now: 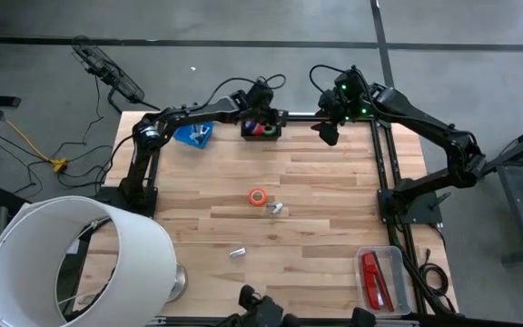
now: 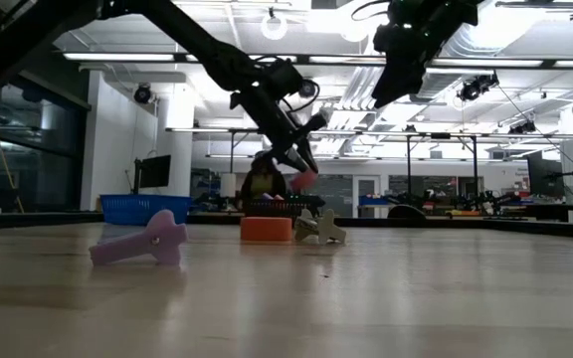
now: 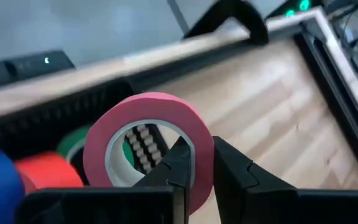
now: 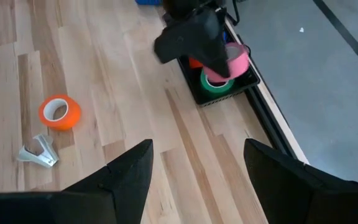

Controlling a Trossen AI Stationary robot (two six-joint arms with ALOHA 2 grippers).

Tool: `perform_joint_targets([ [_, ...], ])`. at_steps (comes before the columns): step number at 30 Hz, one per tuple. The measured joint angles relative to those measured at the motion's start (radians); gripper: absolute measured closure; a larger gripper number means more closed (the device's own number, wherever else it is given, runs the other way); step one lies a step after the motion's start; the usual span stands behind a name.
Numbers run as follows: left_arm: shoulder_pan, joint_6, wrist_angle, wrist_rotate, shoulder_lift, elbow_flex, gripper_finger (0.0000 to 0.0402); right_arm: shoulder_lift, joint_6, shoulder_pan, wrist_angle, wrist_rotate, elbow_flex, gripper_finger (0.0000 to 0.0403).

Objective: Pick and place Stapler, Stapler remover, tape
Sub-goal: Put the pink tape into the black bin

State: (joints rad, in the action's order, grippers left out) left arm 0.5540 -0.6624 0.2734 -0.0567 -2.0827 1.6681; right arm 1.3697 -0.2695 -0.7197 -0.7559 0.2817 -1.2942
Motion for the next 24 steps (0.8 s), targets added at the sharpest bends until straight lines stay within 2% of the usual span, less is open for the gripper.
perform_joint_targets([
  [4,0.01,0.0,0.004,0.015,0.0,0.001,0.0368,0.0,0.004,0.0,-0.001,-0.004,0.0,0.016],
  [10,0.025,-0.005,-0.04,-0.042,-0.015,0.0,0.0368,0.0,0.008,0.0,0.002,-0.006,0.0,0.016],
  [24,0.023,0.049,0.051,0.037,-0.032,0.0,0.0368,0.0,0.011,0.0,0.005,-0.011,0.0,0.016],
])
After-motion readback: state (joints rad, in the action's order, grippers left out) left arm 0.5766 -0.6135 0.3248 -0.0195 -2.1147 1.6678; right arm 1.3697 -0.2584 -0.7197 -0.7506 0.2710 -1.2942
